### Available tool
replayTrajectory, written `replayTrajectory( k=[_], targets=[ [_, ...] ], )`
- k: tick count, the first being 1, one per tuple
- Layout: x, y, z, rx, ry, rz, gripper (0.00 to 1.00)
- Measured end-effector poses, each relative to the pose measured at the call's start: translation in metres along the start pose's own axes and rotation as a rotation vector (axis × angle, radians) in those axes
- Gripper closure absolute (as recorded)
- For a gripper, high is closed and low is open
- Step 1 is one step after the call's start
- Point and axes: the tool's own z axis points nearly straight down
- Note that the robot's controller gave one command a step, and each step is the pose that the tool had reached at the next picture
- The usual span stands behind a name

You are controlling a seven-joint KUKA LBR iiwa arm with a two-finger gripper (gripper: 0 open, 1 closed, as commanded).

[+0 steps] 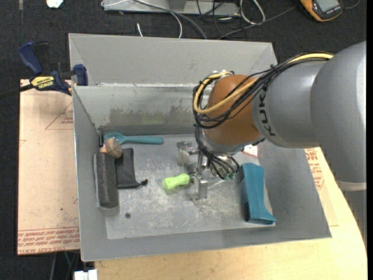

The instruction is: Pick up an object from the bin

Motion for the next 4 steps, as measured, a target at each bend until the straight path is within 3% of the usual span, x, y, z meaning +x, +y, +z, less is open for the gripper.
replayTrajectory(
  k=[1,2,3,4],
  targets=[
    [-0.0001,-0.0001,-0.0004,0.000,-0.001,0.000,1.00],
    [-0.0002,0.0000,-0.0001,0.000,-0.002,0.000,0.00],
    [-0.0002,0.0000,-0.0004,0.000,-0.001,0.000,1.00],
    [-0.0002,0.0000,-0.0004,0.000,-0.001,0.000,0.00]
  ],
)
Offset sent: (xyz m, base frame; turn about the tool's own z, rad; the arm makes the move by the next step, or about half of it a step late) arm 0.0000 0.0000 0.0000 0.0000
